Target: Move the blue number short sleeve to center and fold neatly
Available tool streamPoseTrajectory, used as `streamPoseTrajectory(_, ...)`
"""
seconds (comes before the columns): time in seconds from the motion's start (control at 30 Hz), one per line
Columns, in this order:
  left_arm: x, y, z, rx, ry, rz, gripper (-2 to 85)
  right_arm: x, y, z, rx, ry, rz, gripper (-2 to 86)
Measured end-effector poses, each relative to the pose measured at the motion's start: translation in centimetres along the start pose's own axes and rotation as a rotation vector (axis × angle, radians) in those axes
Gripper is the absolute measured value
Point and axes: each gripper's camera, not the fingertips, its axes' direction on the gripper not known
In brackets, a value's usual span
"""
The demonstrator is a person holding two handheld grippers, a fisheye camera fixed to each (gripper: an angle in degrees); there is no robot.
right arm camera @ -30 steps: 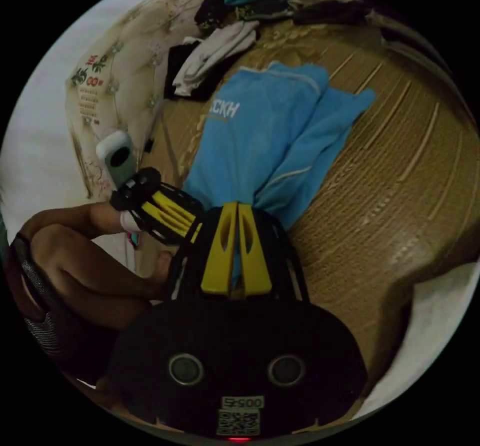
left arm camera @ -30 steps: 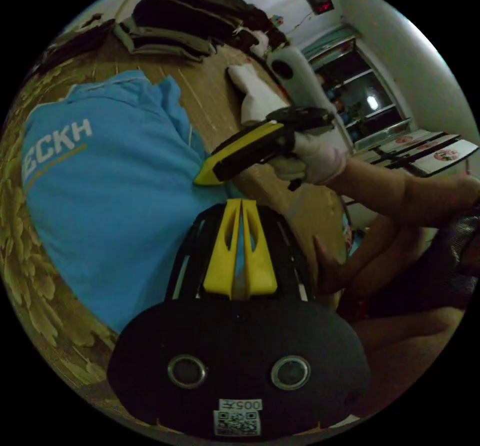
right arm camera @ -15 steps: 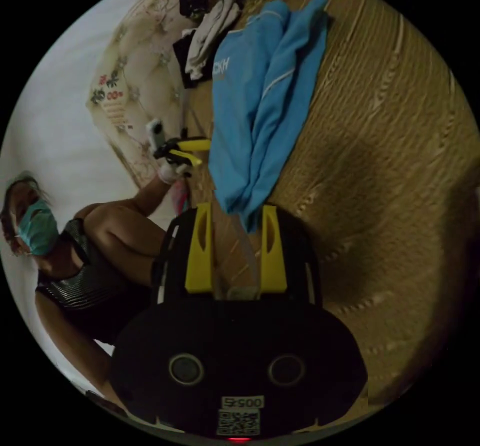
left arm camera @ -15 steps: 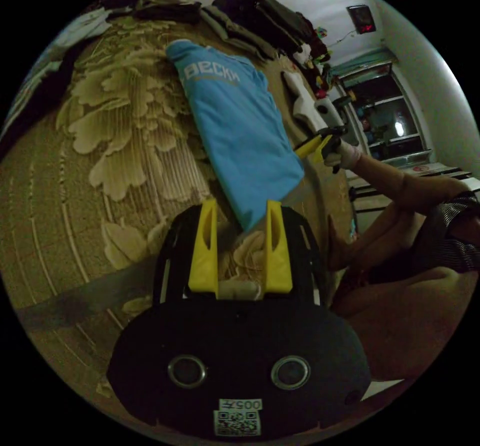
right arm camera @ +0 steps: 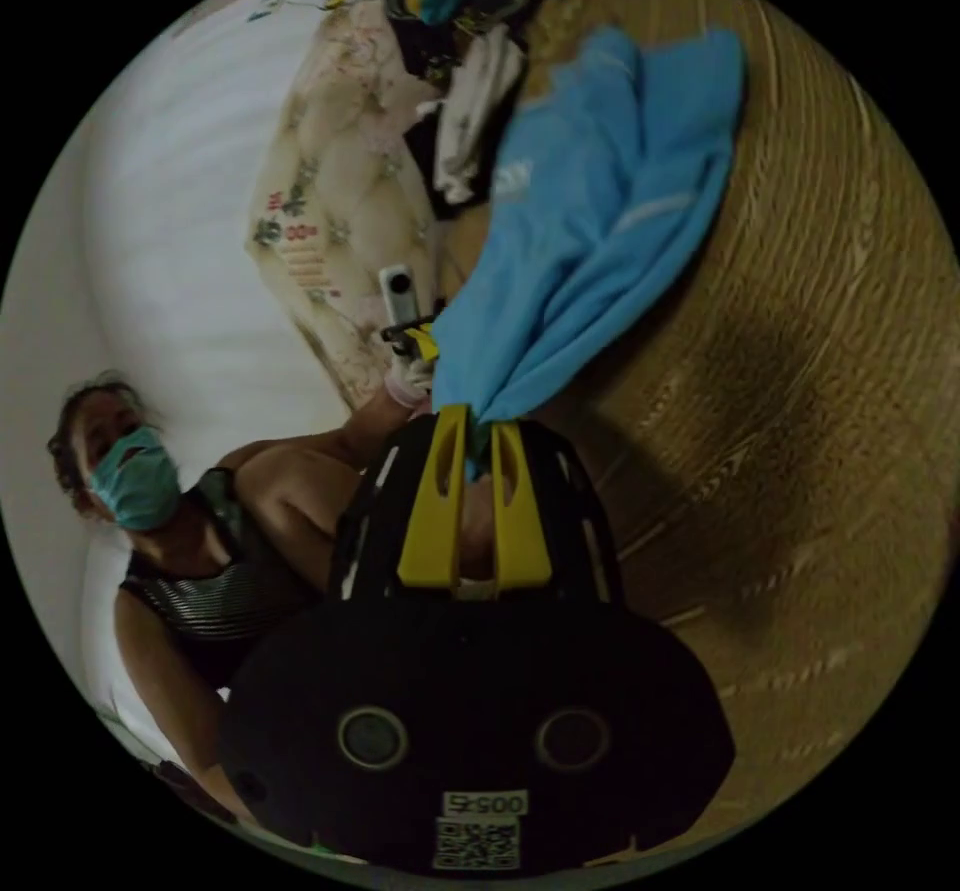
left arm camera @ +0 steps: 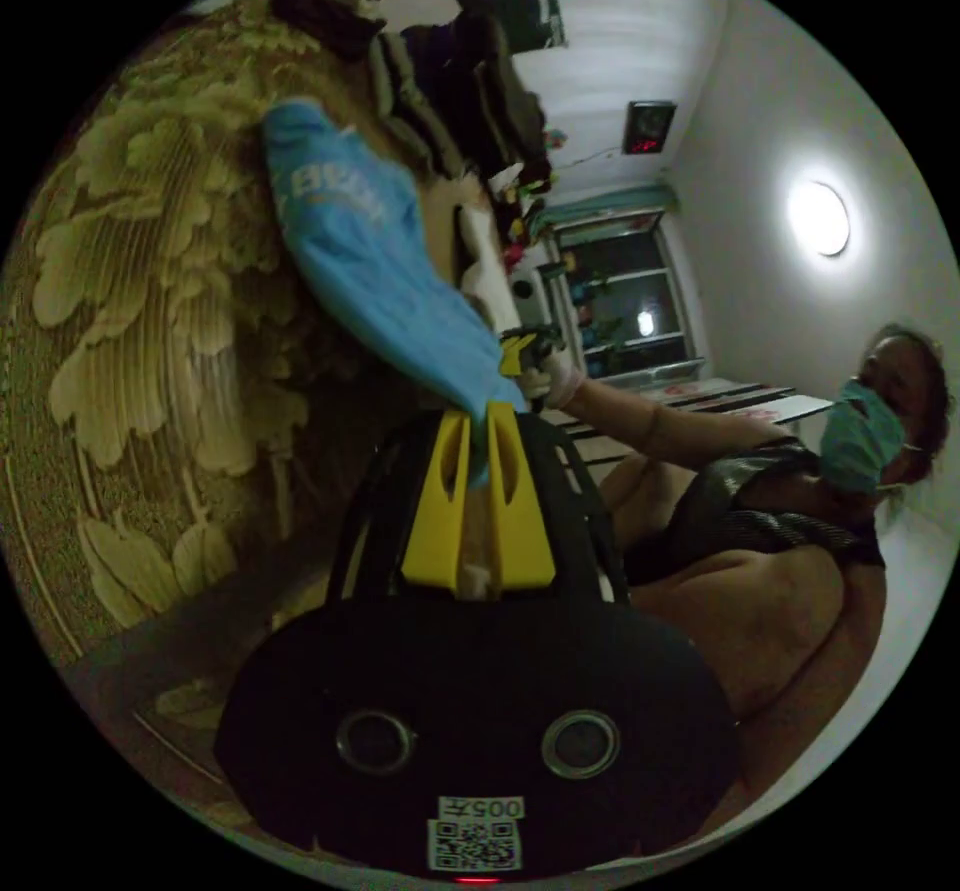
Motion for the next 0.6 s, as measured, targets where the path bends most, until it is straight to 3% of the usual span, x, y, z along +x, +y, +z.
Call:
streamPoseTrajectory(0.13, 6.0, -4.0, 2.1, -0.043, 0.035, 0.118, 3.7, -5.2, 4.9, -4.1, -0.017, -0.032, -0.044, 1.7)
streamPoseTrajectory(0.3, 14.1, -10.8, 7.6, -0.258, 0.021, 0.262, 3.6, -10.9, 12.8, -9.0, -0.001, -0.015, -0.054, 0.0)
streamPoseTrajectory(0.47, 17.4, -19.0, 15.1, -0.392, 0.013, 0.280, 3.6, -12.2, 22.2, -15.5, 0.217, -0.052, -0.062, 0.7)
streamPoseTrajectory(0.6, 20.9, -28.3, 21.5, -0.375, -0.018, 0.362, 3.6, -12.4, 27.8, -22.2, 0.476, -0.034, -0.098, 2.3)
